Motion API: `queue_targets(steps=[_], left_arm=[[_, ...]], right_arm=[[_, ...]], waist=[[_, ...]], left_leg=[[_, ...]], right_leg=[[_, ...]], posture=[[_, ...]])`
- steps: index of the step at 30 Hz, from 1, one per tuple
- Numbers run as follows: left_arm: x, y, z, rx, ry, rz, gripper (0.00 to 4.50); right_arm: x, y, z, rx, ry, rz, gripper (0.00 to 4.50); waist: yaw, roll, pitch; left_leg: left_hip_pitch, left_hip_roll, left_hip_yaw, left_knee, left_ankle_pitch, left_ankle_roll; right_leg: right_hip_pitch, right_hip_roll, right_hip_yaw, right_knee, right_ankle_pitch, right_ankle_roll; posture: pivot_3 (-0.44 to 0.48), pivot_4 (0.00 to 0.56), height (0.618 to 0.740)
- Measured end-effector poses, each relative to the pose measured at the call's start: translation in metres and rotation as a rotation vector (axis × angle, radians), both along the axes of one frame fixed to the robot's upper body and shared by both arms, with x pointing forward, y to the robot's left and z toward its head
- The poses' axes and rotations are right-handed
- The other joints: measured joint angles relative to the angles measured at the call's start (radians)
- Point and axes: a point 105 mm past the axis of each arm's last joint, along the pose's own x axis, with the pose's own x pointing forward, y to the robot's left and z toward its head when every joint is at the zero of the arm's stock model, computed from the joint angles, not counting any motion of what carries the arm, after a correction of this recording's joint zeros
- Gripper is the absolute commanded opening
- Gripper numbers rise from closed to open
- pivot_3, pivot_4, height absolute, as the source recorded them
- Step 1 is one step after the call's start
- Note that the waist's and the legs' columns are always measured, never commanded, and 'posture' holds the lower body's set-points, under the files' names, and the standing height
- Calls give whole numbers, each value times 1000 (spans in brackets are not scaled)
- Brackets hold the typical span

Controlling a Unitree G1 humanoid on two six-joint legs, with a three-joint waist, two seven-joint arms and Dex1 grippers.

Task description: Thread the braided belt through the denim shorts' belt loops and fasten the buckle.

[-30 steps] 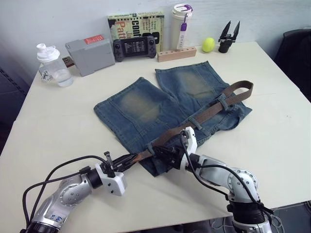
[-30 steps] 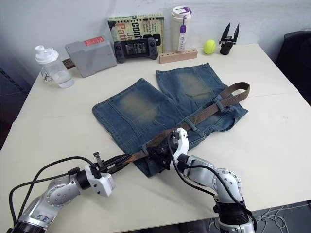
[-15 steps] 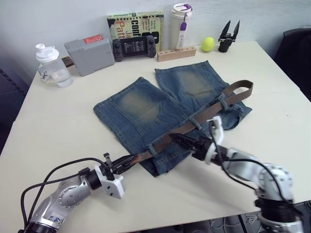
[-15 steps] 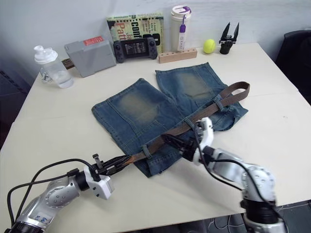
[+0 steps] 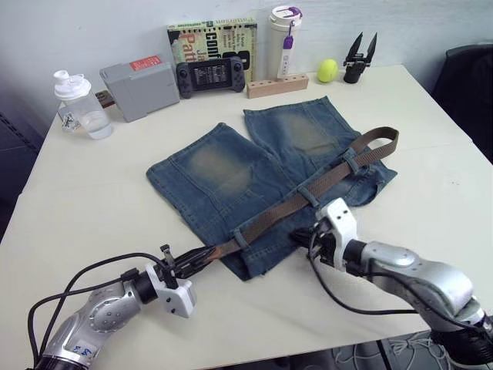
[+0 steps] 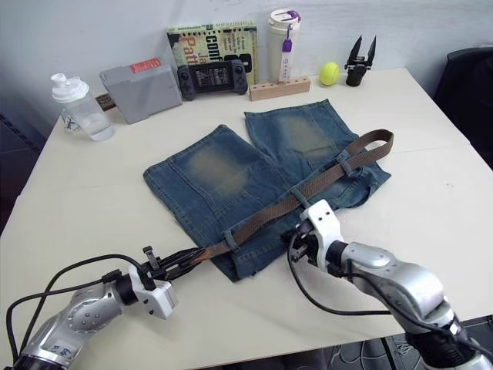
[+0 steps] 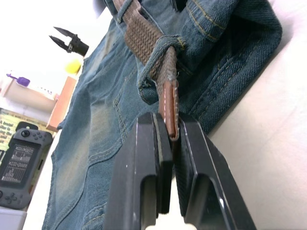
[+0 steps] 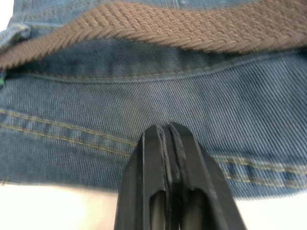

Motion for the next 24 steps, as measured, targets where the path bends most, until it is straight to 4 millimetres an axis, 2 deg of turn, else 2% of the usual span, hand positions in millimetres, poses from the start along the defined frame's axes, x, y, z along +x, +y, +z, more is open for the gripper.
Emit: queue_targets(steps=[4, 9, 15, 18, 21, 24], left_arm=[[-25, 58, -7, 137, 20, 48, 0], [-67, 157, -16, 374, 159, 209, 0], [-92, 213, -11, 507, 213, 358, 0], [-97, 222, -12, 502, 203, 411, 1255], [-92, 220, -5, 452, 170, 424, 2626], [-83, 216, 2, 411, 129, 427, 3714]], right_arm=[[2, 6, -2, 36, 23, 0, 20], [4, 15, -1, 73, 46, 26, 20], [7, 19, -3, 79, 57, 27, 20], [7, 21, -3, 88, 63, 32, 0], [8, 22, -2, 101, 72, 25, 0], [10, 19, -2, 101, 81, 14, 0]], waist=[[-4, -1, -2], [-17, -2, -2], [-19, -6, -5], [-21, -8, -6], [-19, -7, -6], [-16, -8, -6]], left_leg=[[12, 4, 7, -10, -2, -2], [17, 10, 13, -16, -2, -6], [26, 10, 21, -20, -2, -6], [31, 10, 27, -26, -2, -7], [32, 9, 28, -26, -2, -7], [32, 7, 29, -26, -2, -7]], right_leg=[[3, 0, -1, 0, -4, -7], [-1, 5, -5, 7, -8, -14], [0, 3, -7, 11, -8, -15], [0, 1, -7, 12, -9, -16], [-2, -1, -9, 14, -9, -16], [-2, -9, -15, 16, -9, -17]], posture=[[0, 150, 720], [0, 150, 720], [0, 150, 720], [0, 150, 720], [0, 150, 720], [0, 150, 720]])
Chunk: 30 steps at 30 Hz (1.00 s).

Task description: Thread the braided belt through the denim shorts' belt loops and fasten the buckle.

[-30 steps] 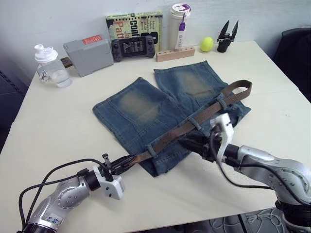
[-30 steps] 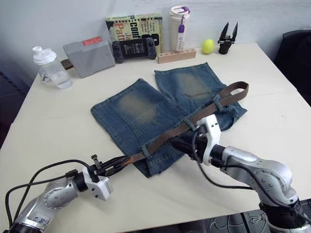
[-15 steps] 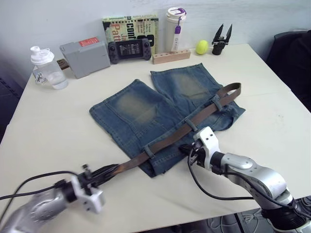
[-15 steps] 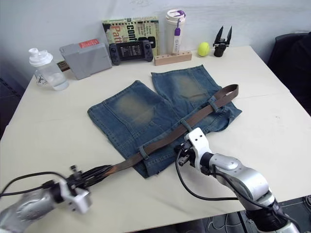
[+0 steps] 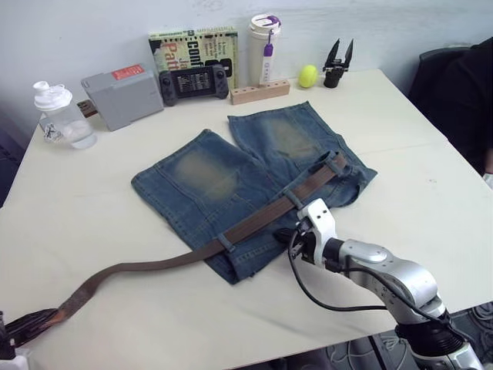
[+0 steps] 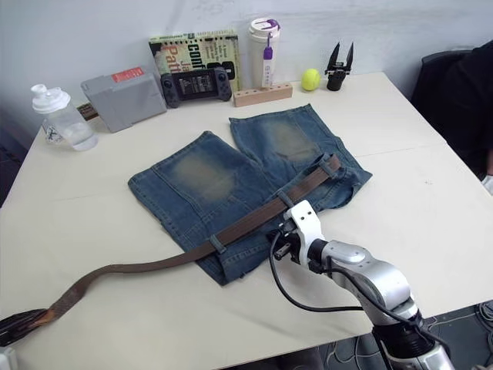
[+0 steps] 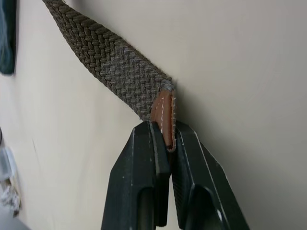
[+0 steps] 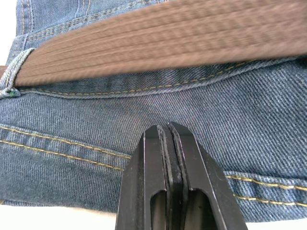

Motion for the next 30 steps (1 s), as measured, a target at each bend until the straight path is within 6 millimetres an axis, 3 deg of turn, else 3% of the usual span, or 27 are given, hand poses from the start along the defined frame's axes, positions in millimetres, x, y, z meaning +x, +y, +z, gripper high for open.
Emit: queue_targets(steps=[1, 2, 4, 8, 12, 16, 20, 23, 26, 30], left_arm=[[4, -3, 4, -12, -22, -5, 4152], [12, -12, 9, -37, -46, -40, 4485], [24, -36, 18, -99, -87, -136, 4500], [44, -102, 40, -267, -139, -327, 4500], [43, -145, 33, -393, -11, -376, 4500], [37, -197, 15, -633, 239, -321, 4500], [51, -238, 26, -797, 359, -346, 4500], [57, -259, 23, -840, 451, -382, 4500], [67, -282, 21, -859, 533, -437, 4500], [83, -306, 17, -821, 566, -489, 4500]], right_arm=[[1, -1, 0, 1, 2, -4, 0], [2, -2, 0, 2, 6, -9, 325], [2, -1, 0, 8, 16, -10, 769], [-2, 7, 2, 62, 56, 26, 2698], [-4, 4, 10, 104, 80, 39, 4408], [-6, -26, 27, 115, 101, 52, 4464], [-19, -46, 48, 137, 92, 140, 4464], [-25, -65, 60, 84, 48, 215, 4464], [-11, -101, 68, -111, -77, 198, 4464], [19, -151, 51, -539, -256, 195, 4464]], waist=[[3, -1, 0], [9, -1, -1], [16, -4, -1], [18, -15, -1], [19, -14, 0], [29, -2, 7], [45, 1, 12], [48, 4, 14], [49, 2, 16], [47, 0, 17]], left_leg=[[0, -1, 0, 0, 0, 0], [0, -1, 0, 0, 0, 0], [0, -1, 0, 1, 0, 0], [-1, 1, -1, 1, 0, -2], [-2, -2, -1, 2, -1, 0], [-6, -3, -3, 2, -1, 1], [-8, -8, -3, 3, -1, 1], [-8, -11, -3, 3, -1, 1], [-8, -13, -1, 5, -1, 2], [-9, -13, 3, 8, 0, 2]], right_leg=[[0, 0, -2, 0, 0, 0], [0, -1, -3, 1, 0, 0], [0, -3, -4, 1, 0, 0], [0, -3, -5, 0, 0, -1], [1, -2, -9, -1, 1, 0], [0, -1, -11, -6, 1, 2], [0, 2, -12, -7, 2, 2], [1, 2, -10, -9, 3, 4], [3, 2, -10, -10, 4, 7], [5, 2, -9, -11, 5, 8]], posture=[[0, 150, 720], [0, 150, 720], [0, 150, 720], [0, 150, 720], [0, 150, 720], [0, 150, 720], [0, 150, 720], [0, 150, 720], [0, 150, 720], [0, 150, 720]])
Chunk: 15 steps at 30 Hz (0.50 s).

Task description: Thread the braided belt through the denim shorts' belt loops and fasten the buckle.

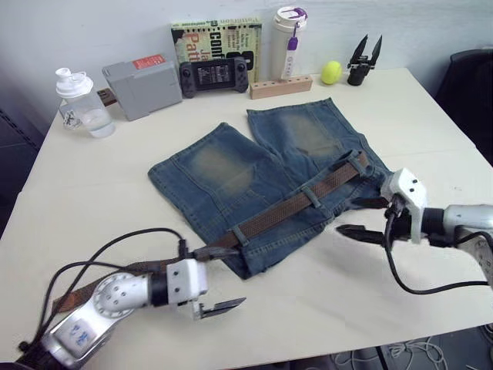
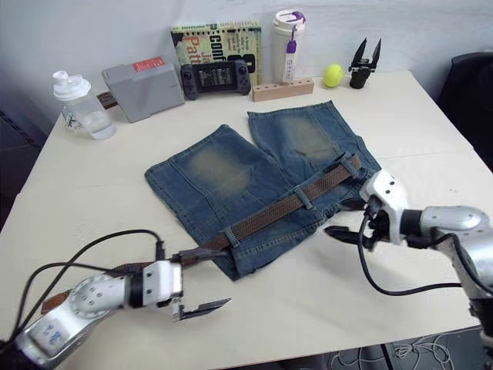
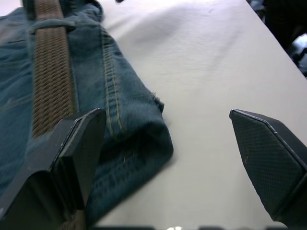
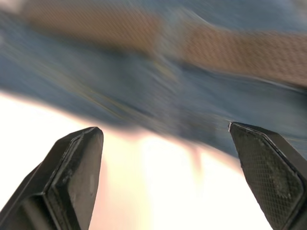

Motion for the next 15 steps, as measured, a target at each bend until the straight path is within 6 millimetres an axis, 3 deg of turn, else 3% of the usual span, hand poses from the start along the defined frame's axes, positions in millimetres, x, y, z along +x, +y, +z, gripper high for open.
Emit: queue_targets(steps=[3, 6, 10, 13, 15], left_arm=[[11, -17, -9, 28, -9, -24, 4500], [22, -34, -17, 58, -15, -31, 4500], [35, -51, -25, 100, -59, -12, 4500], [40, -55, -27, 127, -95, -7, 4500], [44, -57, -26, 160, -147, 3, 4500]], right_arm=[[18, -22, -12, -239, -117, 57, 4464], [39, -28, -4, -413, -266, 123, 4464], [59, -25, -5, -509, -387, 169, 4464], [65, -25, -9, -555, -417, 191, 4464], [69, -24, -15, -565, -421, 193, 3924]], waist=[[-5, 0, 1], [-12, -1, 2], [-21, -10, -2], [-24, -11, -3], [-24, -16, -6]], left_leg=[[-2, 0, 0, 1, 1, 0], [-2, 1, -1, 5, 1, 0], [-5, 3, -5, 8, 2, 0], [6, 8, -7, 7, 2, 1], [8, 9, -12, 7, 2, 1]], right_leg=[[-1, 0, 0, 0, 0, 0], [0, 1, 0, 2, 0, 1], [7, 0, -2, 1, 1, 0], [19, -1, -3, -5, 2, 1], [23, -2, -3, -6, 3, 1]], posture=[[0, 150, 720], [0, 150, 720], [0, 150, 720], [0, 150, 720], [0, 150, 720]])
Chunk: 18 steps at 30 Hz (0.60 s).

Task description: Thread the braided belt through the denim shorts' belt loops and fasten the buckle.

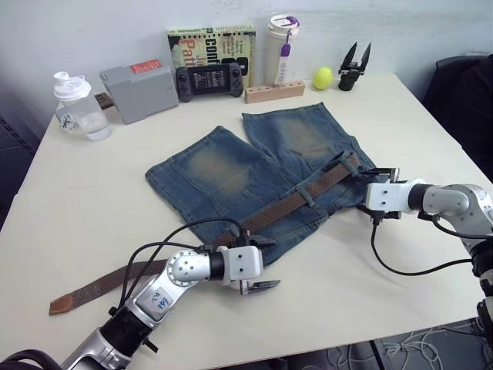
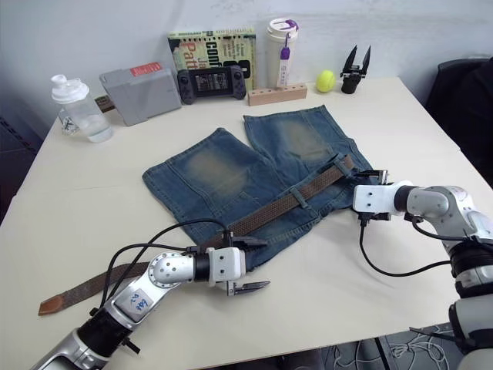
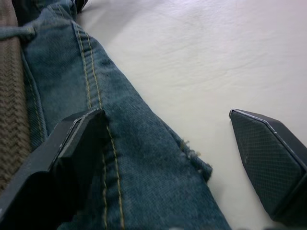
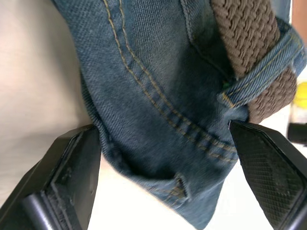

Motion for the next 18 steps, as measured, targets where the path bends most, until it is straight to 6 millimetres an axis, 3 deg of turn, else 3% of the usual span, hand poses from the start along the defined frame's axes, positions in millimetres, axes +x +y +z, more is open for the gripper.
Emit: queue_targets(steps=[2, 8, 9, 11, 18], left_arm=[[3, -1, 1, 10, -36, 22, 4500], [4, 13, -5, 37, -100, 64, 1858], [4, 17, -6, 40, -100, 72, 1276], [5, 32, -7, 54, -122, 95, 552], [18, 90, -7, 114, -178, 160, 552]], right_arm=[[2, 2, -6, -3, 5, 0, 3105], [3, 16, -22, 40, 59, 19, 39], [4, 18, -23, 52, 62, 20, 0], [3, 24, -24, 103, 78, 16, 0], [-21, 66, -30, 248, 157, 109, 0]], waist=[[0, -1, -2], [-17, -1, -4], [-20, -1, -4], [-28, -1, -4], [-26, 21, -12]], left_leg=[[1, 1, -8, 1, 0, 0], [2, 7, -9, 1, 0, -1], [2, 7, -9, 1, 0, -1], [3, 9, -9, 0, 0, -3], [15, 14, -6, -12, 1, -10]], right_leg=[[6, 0, 1, -3, 2, -1], [6, -1, 0, -3, 3, -4], [6, -1, 0, -3, 2, -5], [6, -1, 0, -2, 1, -7], [6, 0, -1, 0, -5, -18]], posture=[[0, 150, 720], [0, 150, 720], [0, 150, 720], [0, 150, 720], [0, 150, 720]])
